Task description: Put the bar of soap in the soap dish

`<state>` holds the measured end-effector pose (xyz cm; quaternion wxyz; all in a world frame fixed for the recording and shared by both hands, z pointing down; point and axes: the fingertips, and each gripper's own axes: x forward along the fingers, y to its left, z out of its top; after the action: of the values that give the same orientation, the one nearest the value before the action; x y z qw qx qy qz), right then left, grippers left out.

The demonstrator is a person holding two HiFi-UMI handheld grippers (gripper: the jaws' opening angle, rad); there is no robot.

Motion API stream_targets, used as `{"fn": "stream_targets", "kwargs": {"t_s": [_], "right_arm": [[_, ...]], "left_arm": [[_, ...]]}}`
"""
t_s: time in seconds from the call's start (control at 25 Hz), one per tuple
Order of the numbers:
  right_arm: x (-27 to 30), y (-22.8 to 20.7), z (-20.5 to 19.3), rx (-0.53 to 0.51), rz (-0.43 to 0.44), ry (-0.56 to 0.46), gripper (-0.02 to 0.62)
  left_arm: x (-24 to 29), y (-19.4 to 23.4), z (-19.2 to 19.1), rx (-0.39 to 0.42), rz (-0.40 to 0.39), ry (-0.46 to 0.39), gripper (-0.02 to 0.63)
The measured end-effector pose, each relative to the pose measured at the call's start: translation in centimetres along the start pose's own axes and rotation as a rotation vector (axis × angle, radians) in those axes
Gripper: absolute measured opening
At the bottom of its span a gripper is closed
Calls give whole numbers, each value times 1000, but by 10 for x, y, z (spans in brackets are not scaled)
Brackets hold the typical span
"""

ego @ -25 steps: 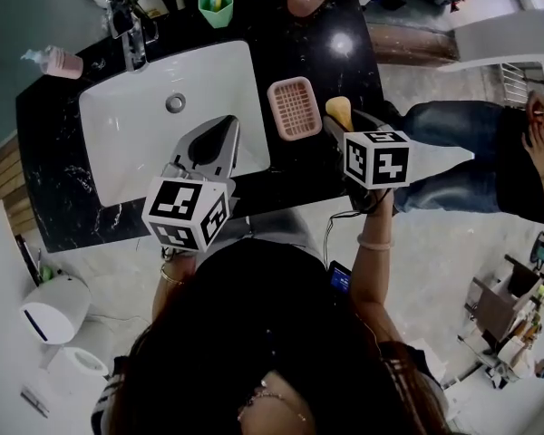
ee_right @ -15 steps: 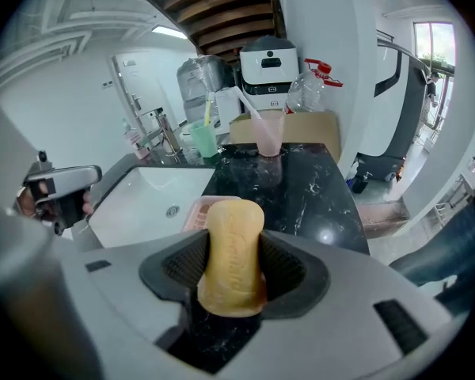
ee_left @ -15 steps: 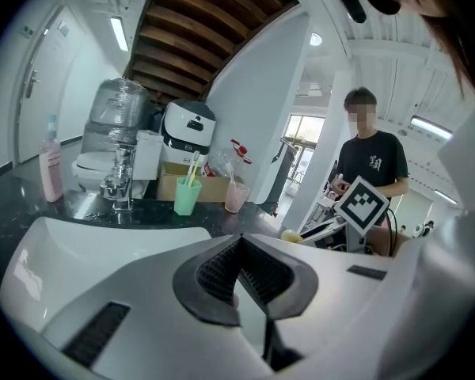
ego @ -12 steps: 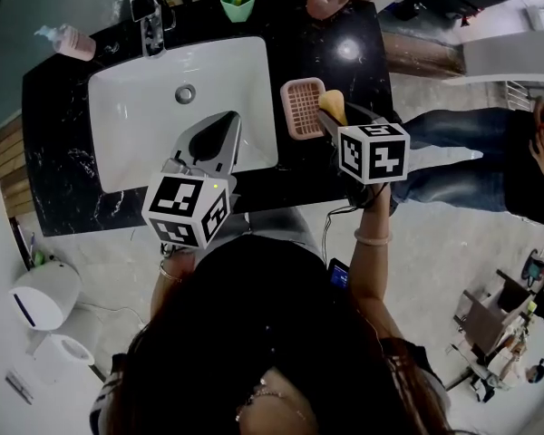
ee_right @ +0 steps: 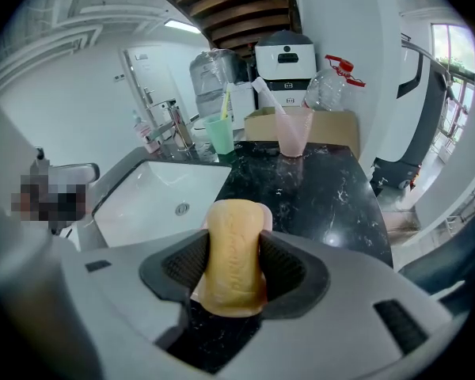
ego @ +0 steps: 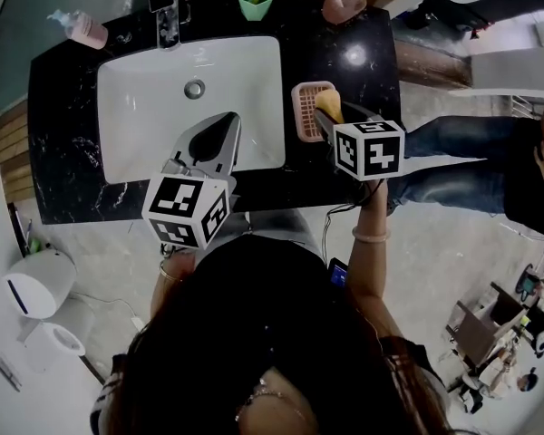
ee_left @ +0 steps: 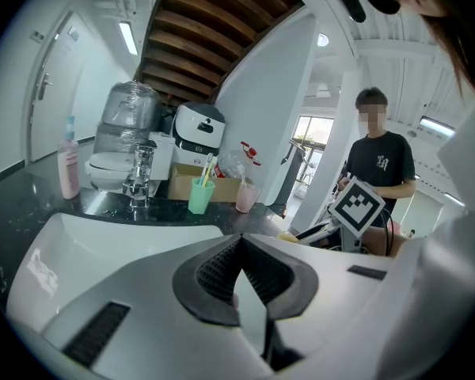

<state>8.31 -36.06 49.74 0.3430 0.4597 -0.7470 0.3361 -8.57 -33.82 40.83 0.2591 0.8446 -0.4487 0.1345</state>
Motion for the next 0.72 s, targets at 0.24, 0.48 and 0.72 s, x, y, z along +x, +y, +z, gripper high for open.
{"fn": "stream_targets", "kwargs": {"t_s": [0.24,0.48,0.72], "right_arm": [[8,4,-1,-5,13,13,202],[14,5,-3,-3,20,26,202],[20,6,-4,-5,23,37,202]], "left_arm": [[-4,6,-1,-8,19,-3,3],[-4,9,-1,-11,29,-2,3],[-2,10,0,-7,27,0,3]]}}
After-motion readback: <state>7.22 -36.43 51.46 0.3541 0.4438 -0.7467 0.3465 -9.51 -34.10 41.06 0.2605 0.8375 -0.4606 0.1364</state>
